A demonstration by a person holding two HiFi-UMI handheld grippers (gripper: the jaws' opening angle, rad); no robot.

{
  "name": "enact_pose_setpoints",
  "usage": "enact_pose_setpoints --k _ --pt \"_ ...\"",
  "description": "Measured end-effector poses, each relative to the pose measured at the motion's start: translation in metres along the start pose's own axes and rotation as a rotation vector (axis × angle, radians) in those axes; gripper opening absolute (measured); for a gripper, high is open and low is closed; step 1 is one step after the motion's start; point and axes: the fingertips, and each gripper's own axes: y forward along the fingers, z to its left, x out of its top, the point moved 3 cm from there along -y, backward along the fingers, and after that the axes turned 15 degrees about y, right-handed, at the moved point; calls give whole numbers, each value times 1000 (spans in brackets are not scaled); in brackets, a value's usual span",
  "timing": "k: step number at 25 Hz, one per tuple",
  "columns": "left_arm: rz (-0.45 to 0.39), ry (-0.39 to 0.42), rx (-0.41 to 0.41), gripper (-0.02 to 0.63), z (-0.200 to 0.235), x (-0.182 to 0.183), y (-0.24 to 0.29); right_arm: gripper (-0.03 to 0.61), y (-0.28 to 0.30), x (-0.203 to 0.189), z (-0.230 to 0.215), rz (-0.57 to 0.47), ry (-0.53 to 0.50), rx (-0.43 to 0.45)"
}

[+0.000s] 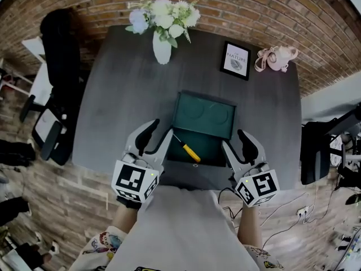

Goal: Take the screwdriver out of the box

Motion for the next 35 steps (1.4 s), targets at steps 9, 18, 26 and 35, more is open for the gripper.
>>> enact_pose_setpoints --k 9,18,26,35 --pt "28 -32 13 150 0 -21 -7 221 26 -40 11 153 -22 66" --pt "71 -50 -11 149 -5 -42 -8 221 51 -82 20 298 -40 117" --pt "106 -69 -36 149 -11 -60 -6 224 74 -121 29 433 -67 172" --pt "130 -87 -41 149 -19 -75 -9 227 89 -161 31 577 -104 209"
